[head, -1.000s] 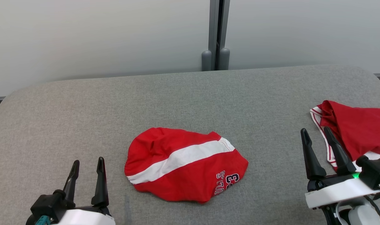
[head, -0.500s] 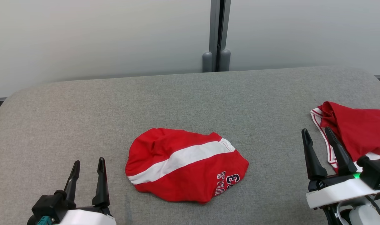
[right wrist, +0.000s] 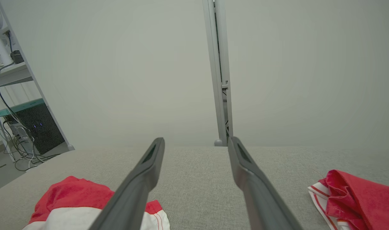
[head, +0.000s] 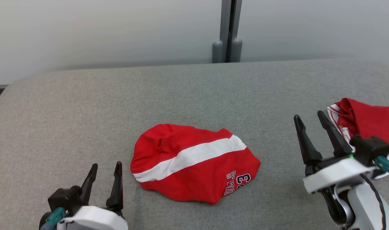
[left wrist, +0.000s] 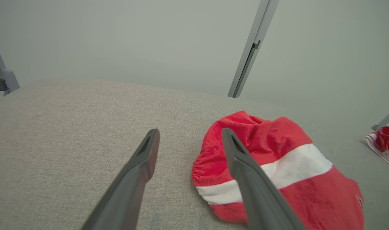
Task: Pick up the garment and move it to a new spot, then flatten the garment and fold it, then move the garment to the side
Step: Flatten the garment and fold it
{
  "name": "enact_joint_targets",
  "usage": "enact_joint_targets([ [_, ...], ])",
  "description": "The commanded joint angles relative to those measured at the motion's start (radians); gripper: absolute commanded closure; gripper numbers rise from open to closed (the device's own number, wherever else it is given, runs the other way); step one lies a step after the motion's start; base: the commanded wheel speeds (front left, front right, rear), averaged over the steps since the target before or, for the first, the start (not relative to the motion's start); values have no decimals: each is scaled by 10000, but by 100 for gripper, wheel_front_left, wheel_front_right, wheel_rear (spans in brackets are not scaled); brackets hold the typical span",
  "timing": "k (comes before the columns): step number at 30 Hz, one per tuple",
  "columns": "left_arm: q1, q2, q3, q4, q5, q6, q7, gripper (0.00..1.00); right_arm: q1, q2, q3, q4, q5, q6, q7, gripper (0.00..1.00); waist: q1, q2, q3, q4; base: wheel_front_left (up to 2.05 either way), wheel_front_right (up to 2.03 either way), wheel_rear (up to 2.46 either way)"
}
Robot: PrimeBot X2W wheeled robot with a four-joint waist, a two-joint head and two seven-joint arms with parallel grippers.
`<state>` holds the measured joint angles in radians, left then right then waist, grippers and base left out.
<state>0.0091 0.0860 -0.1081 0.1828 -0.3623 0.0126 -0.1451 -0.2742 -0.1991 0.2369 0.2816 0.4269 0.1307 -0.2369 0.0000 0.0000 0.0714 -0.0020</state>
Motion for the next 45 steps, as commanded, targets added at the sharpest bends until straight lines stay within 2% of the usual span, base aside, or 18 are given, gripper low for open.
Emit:
enact_joint_targets([
  [1, -233, 64, -8, 6, -71, -41, 107, 0, -229, -82, 89, 148, 85, 2, 95, 0, 0, 0, 241, 171, 0, 0, 0],
  [8, -832, 4, -354, 114, -272, -209, 820, 0, -1530, -370, 1103, 1526, 604, 2, 897, 0, 0, 0, 914, 657, 0, 0, 0],
  [17, -1520, -66, -947, 580, -413, -577, 1441, 0, -2664, -665, 2611, 3055, 1674, 2, 2454, 0, 0, 0, 1620, 1192, 0, 0, 0],
  [23, -1844, -64, -1452, 922, -557, -925, 2068, 0, -3133, -782, 3295, 3677, 2241, 2, 2982, 0, 0, 0, 1861, 1407, 0, 0, 0],
  [32, -2368, -116, -2060, 1347, -895, -1227, 2483, 0, -3304, -799, 3928, 4109, 2706, 2, 3116, 0, 0, 0, 1970, 1491, 0, 0, 0],
  [33, -2406, -118, -2134, 1445, -918, -1260, 2569, 0, -3325, -798, 3999, 4141, 2748, 2, 3101, 2, 0, 0, 1969, 1477, 0, 0, 0],
  [35, -2502, -120, -2234, 1620, -1005, -1269, 2653, 0, -3344, -778, 4121, 4201, 2827, 2, 3068, 15, 0, 0, 1974, 1432, 0, 0, 0],
  [37, -2589, -110, -2249, 1800, -1060, -1287, 2710, 0, -3366, -774, 4211, 4245, 2898, 2, 3058, 22, 0, 0, 1989, 1386, 0, 0, 0],
  [42, -2713, -114, -1978, 2134, -1258, -1063, 2571, 0, -3478, -783, 4430, 4373, 3054, 2, 2939, 27, 0, 0, 2048, 1261, 0, 0, 0],
  [44, -2678, -55, -1823, 2126, -1412, -1050, 2592, 0, -3493, -783, 4499, 4413, 3098, 2, 2881, 35, 0, 0, 2066, 1231, 0, 0, 0],
  [45, -2646, -8, -1792, 2108, -1459, -1058, 2615, 0, -3500, -780, 4539, 4430, 3137, 2, 2855, 47, 0, 0, 2072, 1224, 0, 0, 0],
])
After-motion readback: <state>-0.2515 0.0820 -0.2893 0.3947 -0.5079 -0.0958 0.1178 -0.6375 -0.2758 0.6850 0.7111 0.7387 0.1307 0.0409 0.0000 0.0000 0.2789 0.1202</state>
